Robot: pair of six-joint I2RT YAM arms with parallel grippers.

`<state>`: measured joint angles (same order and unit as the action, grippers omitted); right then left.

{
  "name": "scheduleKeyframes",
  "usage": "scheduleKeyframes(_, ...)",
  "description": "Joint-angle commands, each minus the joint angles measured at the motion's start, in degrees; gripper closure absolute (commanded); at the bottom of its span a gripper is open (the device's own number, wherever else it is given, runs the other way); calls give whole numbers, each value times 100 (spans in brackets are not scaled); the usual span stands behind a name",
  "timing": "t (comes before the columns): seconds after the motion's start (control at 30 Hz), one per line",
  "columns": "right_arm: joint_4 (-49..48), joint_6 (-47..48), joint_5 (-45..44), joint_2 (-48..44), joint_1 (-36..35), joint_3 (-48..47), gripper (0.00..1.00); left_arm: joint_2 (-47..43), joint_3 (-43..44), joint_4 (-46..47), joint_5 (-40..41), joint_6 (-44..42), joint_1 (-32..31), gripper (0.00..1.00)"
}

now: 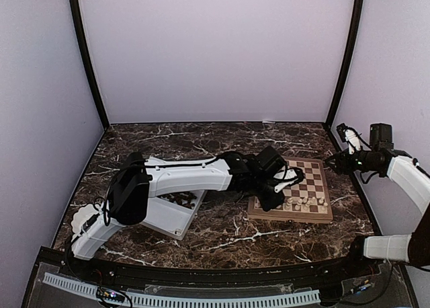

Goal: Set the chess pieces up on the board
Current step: Place the bishop on c1.

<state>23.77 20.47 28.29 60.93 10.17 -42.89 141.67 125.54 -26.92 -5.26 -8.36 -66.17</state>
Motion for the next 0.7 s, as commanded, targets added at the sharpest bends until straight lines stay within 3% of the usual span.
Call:
scheduleKeyframes(0.0, -136, 12, 55, 33, 15, 26, 36, -41, 172, -150, 56, 18, -27, 86)
scheduleKeyframes(0.5, -127, 23, 62, 41, 20, 19, 36, -104, 462, -325, 87, 93, -27, 72)
scheduleKeyframes(0.67, -118, 24, 70, 51, 20, 5, 36, -669, 490, -441, 525, 93, -27, 68)
